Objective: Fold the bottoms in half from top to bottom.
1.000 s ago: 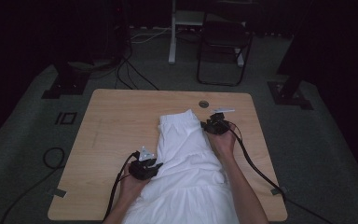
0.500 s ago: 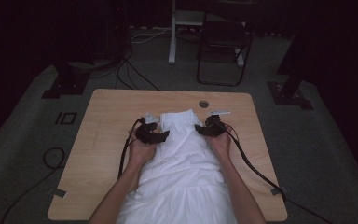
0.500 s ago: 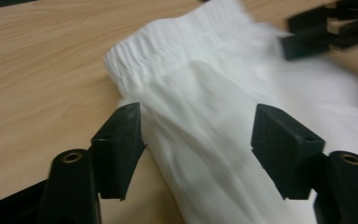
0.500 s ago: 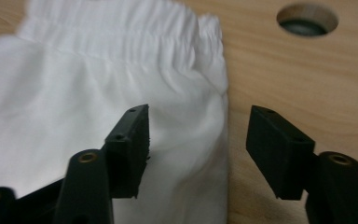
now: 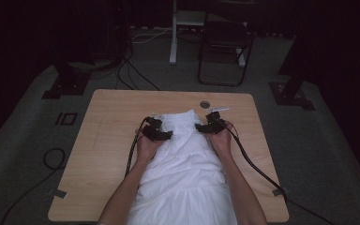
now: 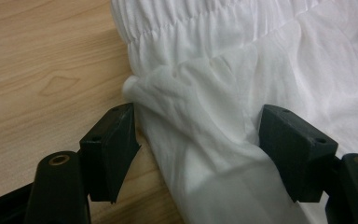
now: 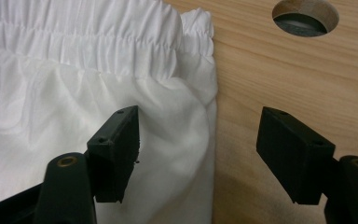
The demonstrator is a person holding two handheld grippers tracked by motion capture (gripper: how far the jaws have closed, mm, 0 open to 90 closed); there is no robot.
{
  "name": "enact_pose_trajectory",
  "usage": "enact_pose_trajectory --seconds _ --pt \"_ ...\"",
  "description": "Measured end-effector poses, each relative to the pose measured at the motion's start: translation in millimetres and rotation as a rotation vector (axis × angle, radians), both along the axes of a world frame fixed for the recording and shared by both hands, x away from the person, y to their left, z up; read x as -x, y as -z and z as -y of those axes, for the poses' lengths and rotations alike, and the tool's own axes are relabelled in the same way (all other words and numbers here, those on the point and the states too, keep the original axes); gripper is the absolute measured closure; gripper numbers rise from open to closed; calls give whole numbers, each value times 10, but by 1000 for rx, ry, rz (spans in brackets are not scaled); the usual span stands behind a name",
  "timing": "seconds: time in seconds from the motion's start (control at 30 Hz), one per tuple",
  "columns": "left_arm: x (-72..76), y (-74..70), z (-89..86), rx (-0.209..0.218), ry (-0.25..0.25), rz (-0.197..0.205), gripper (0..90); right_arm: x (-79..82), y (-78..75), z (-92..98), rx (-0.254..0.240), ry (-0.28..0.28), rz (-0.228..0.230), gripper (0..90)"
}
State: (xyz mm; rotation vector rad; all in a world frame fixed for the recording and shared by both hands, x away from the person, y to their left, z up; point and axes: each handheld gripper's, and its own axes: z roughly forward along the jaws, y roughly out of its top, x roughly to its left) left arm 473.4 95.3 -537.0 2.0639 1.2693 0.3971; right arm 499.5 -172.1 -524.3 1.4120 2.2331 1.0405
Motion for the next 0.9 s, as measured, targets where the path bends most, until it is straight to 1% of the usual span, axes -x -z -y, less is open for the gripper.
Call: enact_pose_trajectory --seconds 0.07,0.13,0.17,0.27,0.4,0.5,0.63,0.7,0.77,0.8,0.83,0.9 --pt "-6 9 -1 5 -2 10 287 -27 1 -31 6 0 -5 270" --pt "-6 9 -1 5 -2 10 286 -40 2 -48 5 -4 -9 263" --pt "-5 17 5 -5 4 20 287 -66 13 -90 23 -4 -13 257" --pt "-5 21 14 -16 9 28 287 -109 48 -127 47 -2 -23 249" --pt "-19 23 22 -21 9 32 292 -153 116 -128 58 10 -46 243" --pt "-25 22 32 -19 0 31 300 -154 130 -132 62 18 -38 243" --pt "-26 29 56 -25 1 43 325 -151 132 -134 62 26 -32 271" --pt "-27 29 63 -29 2 47 338 -141 138 -153 67 25 -21 290" --pt "-23 29 70 -35 1 49 350 -126 149 -177 72 24 -4 328" --pt "-19 27 75 -34 5 50 367 -113 150 -193 78 23 2 361" --pt "-14 22 81 -32 10 49 408 -97 149 -211 80 24 7 409" --pt "-16 12 89 -23 18 42 464 -54 140 -245 74 21 8 530"
